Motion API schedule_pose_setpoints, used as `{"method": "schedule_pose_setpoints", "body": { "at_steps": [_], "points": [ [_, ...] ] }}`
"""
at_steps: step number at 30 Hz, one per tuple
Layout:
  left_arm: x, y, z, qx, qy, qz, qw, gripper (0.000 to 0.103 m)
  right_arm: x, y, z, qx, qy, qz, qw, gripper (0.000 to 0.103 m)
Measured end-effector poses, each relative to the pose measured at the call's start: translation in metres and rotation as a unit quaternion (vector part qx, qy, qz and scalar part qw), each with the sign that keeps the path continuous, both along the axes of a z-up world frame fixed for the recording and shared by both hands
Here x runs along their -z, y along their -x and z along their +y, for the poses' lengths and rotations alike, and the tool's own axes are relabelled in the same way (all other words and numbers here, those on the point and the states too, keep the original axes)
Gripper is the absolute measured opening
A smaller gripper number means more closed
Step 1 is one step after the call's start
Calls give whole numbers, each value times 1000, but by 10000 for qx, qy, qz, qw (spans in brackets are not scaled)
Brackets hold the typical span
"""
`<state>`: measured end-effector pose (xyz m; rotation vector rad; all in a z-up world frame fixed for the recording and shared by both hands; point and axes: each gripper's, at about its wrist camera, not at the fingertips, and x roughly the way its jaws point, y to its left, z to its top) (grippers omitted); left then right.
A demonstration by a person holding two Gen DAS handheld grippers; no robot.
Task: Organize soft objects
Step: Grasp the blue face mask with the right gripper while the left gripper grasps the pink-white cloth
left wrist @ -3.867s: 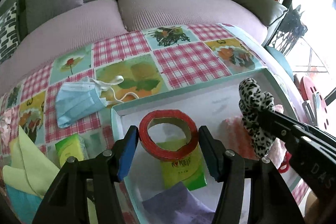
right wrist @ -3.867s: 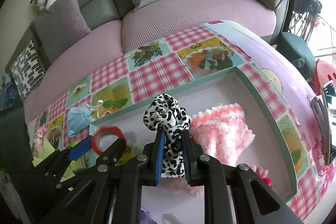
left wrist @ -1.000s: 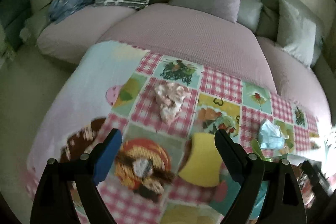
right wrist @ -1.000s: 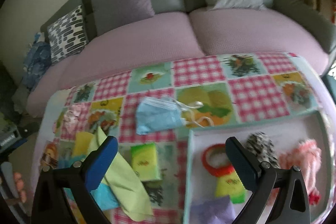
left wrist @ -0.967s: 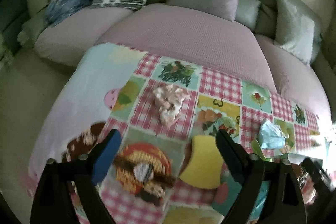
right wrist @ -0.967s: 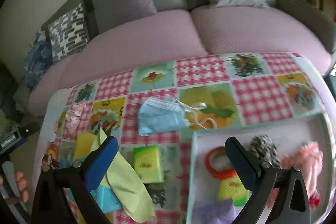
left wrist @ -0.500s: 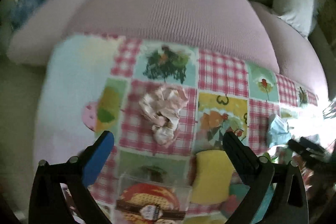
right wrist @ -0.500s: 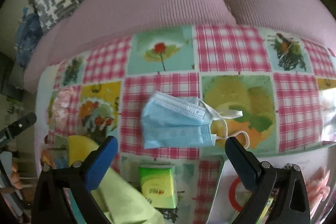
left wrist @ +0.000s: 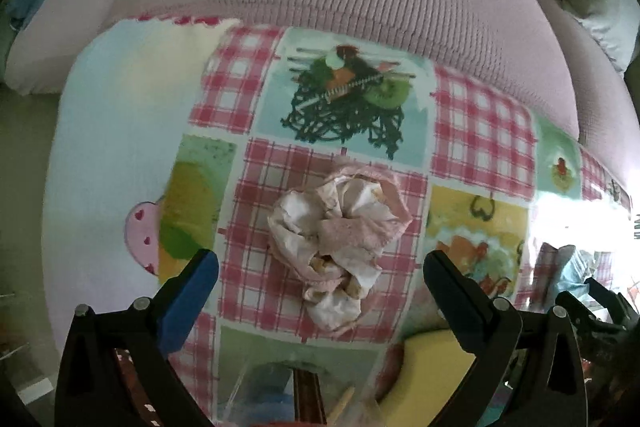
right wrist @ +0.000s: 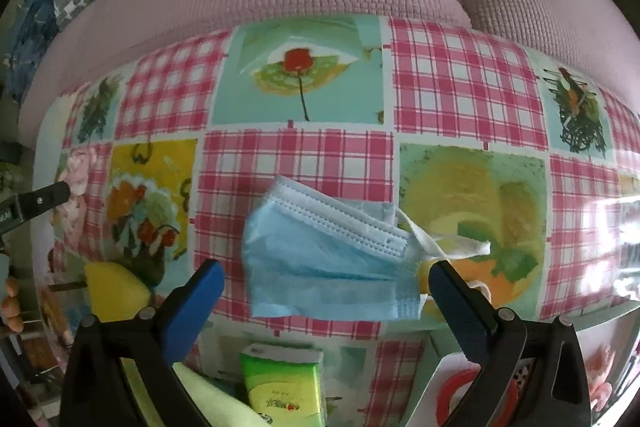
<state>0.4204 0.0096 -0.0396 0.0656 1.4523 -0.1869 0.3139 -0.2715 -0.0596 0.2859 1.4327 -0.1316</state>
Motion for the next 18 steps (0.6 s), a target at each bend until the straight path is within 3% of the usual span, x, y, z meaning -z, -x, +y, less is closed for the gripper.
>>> {"method": "schedule_pose_setpoints", "body": {
  "at_steps": [2, 6, 9, 11, 16, 18],
  "points": [
    [6, -4, -1, 14, 2, 42, 10000, 100, 4, -4, -2, -4, 103, 65, 9999, 103],
    [17, -6, -5, 70, 0, 166, 9998, 84, 9, -6, -2, -65, 78, 69, 9999, 103],
    [25, -10, -5, 19, 35, 241, 9997, 82, 12, -9, 3, -138, 188, 84, 9997, 102],
    [30, -10, -5, 27, -11, 244, 9997, 76, 13, -11, 7, -179, 199, 92, 9996, 101],
    [33, -12, -4, -18, -48, 189, 9998, 42, 14, -5, 18, -217, 221, 107, 9995, 90],
    [32, -12, -4, -12, 14, 195, 9998, 35, 13, -3, 20, -249, 225, 113, 9994, 87]
  ]
}}
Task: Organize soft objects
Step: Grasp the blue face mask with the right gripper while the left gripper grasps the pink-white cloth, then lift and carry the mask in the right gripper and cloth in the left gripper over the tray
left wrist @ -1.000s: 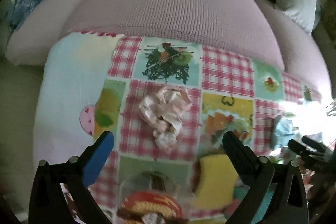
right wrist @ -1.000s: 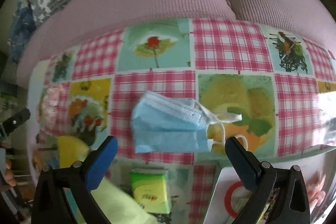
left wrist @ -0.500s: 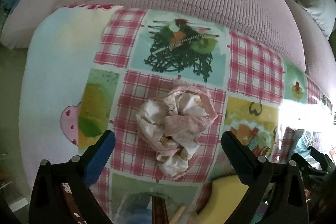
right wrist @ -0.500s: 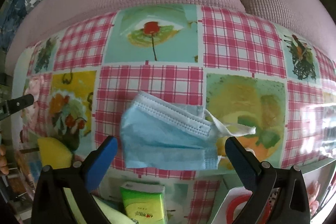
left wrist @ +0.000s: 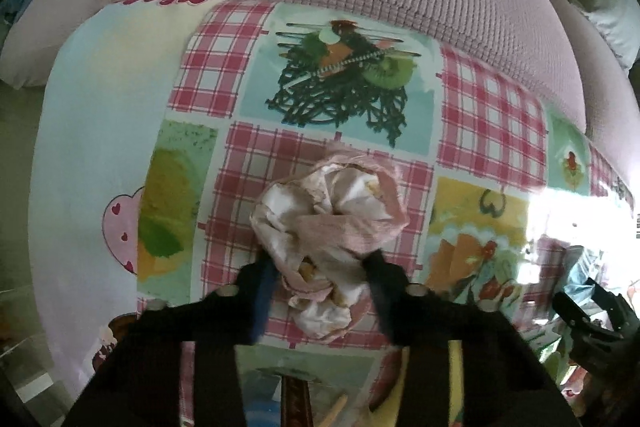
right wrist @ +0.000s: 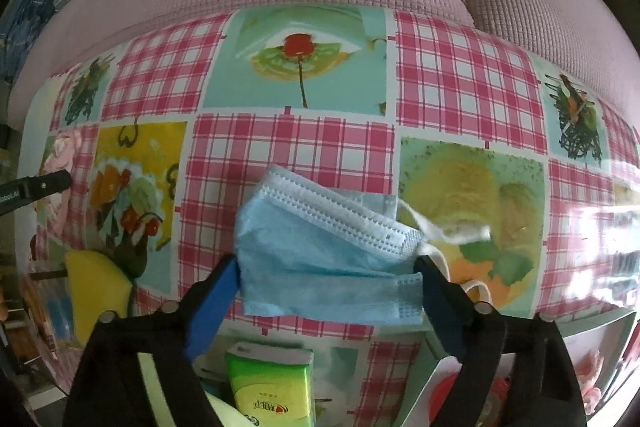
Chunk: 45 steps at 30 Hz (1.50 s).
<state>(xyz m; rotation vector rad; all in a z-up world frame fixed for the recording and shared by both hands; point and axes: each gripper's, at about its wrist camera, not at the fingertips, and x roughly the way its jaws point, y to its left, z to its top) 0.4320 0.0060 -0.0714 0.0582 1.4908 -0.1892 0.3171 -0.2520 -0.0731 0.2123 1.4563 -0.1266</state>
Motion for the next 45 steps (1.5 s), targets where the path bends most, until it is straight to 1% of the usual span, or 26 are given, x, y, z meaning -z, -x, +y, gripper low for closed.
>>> {"method": "schedule_pose_setpoints", "body": {
  "at_steps": [4, 6, 7, 9, 11, 14, 20, 23, 26, 27, 29, 30, 31, 35, 38, 42, 45],
  "points": [
    [-5, 3, -2, 44, -9, -28, 10000, 24, -10, 9, -1, -26, 63, -38, 10000, 84],
    [-7, 5, -2, 26, 16, -51, 10000, 21, -13, 12, -3, 28, -17, -58, 10000, 81],
    [-9, 6, -3, 29, 26, -62, 10000, 20, -16, 14, -4, 50, -52, -64, 10000, 76],
    [-15, 8, -5, 64, 48, -118, 9999, 19, -22, 16, -8, 65, -76, -76, 9999, 75],
    [-23, 13, -11, 89, 82, -193, 9997, 18, -31, 20, -9, 64, -58, -134, 9999, 71],
    [-37, 17, -13, 101, 127, -292, 9994, 18, -46, 26, -16, 122, -104, -217, 9996, 70],
    [-86, 44, -12, 82, 245, -489, 9985, 18, -87, 50, -28, 194, -151, -410, 9989, 70],
    [-114, 63, -14, 132, 324, -602, 9976, 18, -100, 62, -31, 220, -123, -492, 9985, 70],
    [-134, 85, -19, 222, 444, -717, 9962, 18, -124, 87, -39, 313, -77, -593, 9977, 70],
    [-145, 97, -21, 261, 496, -761, 9955, 18, -121, 87, -45, 333, -75, -601, 9976, 70],
    [-152, 108, -24, 331, 565, -802, 9946, 18, -128, 101, -53, 387, -58, -623, 9973, 70],
    [-160, 120, -29, 400, 593, -828, 9940, 18, -133, 110, -57, 422, -30, -637, 9971, 70],
    [-156, 124, -32, 453, 604, -845, 9936, 18, -139, 121, -61, 460, 2, -656, 9968, 70],
    [-168, 162, -52, 714, 723, -874, 9910, 18, -147, 151, -73, 585, 84, -648, 9961, 70],
    [-170, 188, -69, 925, 798, -894, 9885, 18, -150, 176, -83, 667, 162, -604, 9958, 70],
    [-169, 225, -90, 1175, 1025, -877, 9839, 18, -149, 206, -97, 784, 180, -565, 9952, 70],
    [-160, 253, -104, 1340, 1198, -853, 9800, 18, -141, 226, -106, 897, 164, -511, 9945, 70]
  ]
}}
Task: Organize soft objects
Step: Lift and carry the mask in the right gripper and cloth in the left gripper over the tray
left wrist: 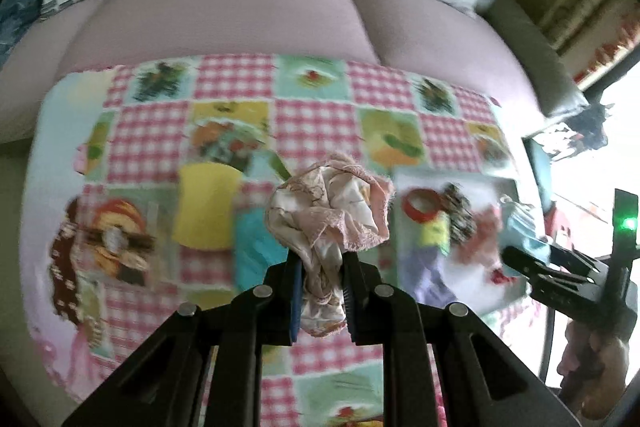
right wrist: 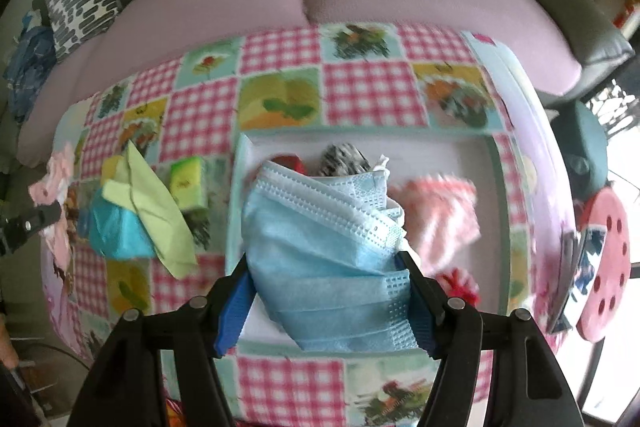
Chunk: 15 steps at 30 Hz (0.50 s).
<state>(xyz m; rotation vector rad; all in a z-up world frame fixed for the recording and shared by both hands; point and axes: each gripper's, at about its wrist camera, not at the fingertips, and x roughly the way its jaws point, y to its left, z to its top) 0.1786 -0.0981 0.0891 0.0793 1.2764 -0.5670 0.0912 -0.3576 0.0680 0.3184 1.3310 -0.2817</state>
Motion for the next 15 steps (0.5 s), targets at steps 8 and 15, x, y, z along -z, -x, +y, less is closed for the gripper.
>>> {"method": "schedule_pose_setpoints", "body": {
  "at_steps": [8, 15],
  "points": [
    [37, 64, -53, 524, -16, 222, 9984, 18, 39, 45, -15, 163, -94, 272, 9995, 70],
    [62, 102, -104, 1023, -122, 206, 9945, 18, 71, 73, -34, 344, -232, 312, 9987, 70]
  ]
}}
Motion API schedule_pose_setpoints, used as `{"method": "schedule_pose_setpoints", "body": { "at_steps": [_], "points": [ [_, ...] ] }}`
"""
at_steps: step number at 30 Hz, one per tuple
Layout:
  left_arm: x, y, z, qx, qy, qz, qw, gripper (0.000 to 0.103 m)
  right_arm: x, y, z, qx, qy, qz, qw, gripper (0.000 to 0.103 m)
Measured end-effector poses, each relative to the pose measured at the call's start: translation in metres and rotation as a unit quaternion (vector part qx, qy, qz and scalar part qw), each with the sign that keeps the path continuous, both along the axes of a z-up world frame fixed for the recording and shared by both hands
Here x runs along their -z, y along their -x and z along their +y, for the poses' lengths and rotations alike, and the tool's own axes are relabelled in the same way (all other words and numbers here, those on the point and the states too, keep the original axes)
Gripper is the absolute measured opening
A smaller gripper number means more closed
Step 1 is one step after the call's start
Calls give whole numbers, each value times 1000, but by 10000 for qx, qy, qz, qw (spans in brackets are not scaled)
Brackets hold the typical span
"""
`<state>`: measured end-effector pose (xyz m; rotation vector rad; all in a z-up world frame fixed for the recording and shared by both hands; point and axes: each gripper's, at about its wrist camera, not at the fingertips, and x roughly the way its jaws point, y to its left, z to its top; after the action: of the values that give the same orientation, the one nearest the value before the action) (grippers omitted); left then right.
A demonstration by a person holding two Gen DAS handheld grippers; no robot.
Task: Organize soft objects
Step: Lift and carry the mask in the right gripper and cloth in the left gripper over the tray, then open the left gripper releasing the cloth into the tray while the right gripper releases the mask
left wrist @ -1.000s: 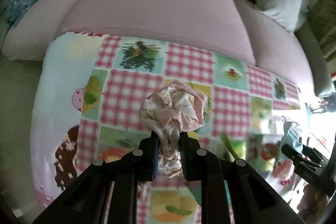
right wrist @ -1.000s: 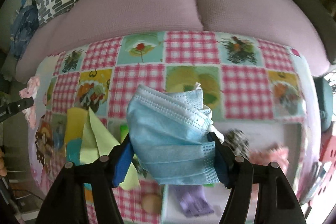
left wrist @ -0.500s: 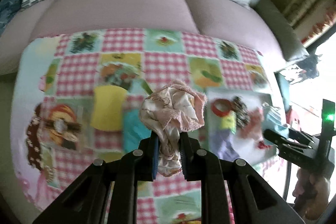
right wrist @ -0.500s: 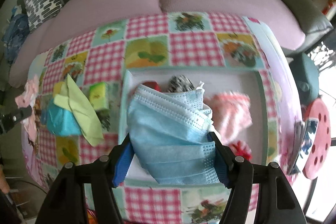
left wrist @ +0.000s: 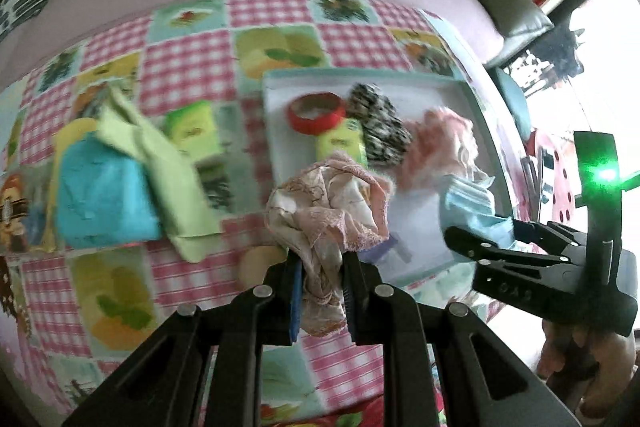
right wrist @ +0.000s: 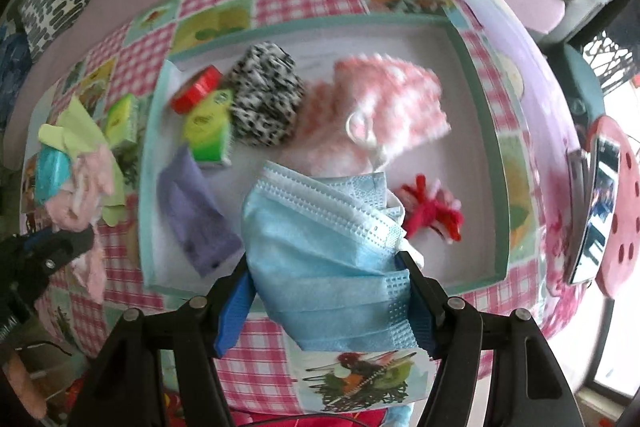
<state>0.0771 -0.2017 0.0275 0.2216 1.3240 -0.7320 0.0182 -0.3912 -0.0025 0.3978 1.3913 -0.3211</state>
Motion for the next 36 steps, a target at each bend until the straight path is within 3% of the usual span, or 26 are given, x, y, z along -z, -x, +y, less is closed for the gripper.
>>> {"method": "schedule_pose_setpoints", "body": {
  "at_steps": [13, 23, 27, 36],
  "points": [
    [61, 4, -42, 51, -116, 343, 9993, 18, 39, 4, -7, 46, -168, 139, 9998, 70],
    [67, 2, -44, 10, -105, 143, 9998, 21, 54, 1, -2, -3, -231, 133, 9996, 71],
    [64, 9, -44, -65, 40, 64, 10000, 45, 54, 0, -3, -13, -295, 103, 9995, 74],
    [40, 10, -32, -320, -22, -463, 9984, 62, 31, 3, -21, -114, -184, 160, 9996, 81]
  ]
}}
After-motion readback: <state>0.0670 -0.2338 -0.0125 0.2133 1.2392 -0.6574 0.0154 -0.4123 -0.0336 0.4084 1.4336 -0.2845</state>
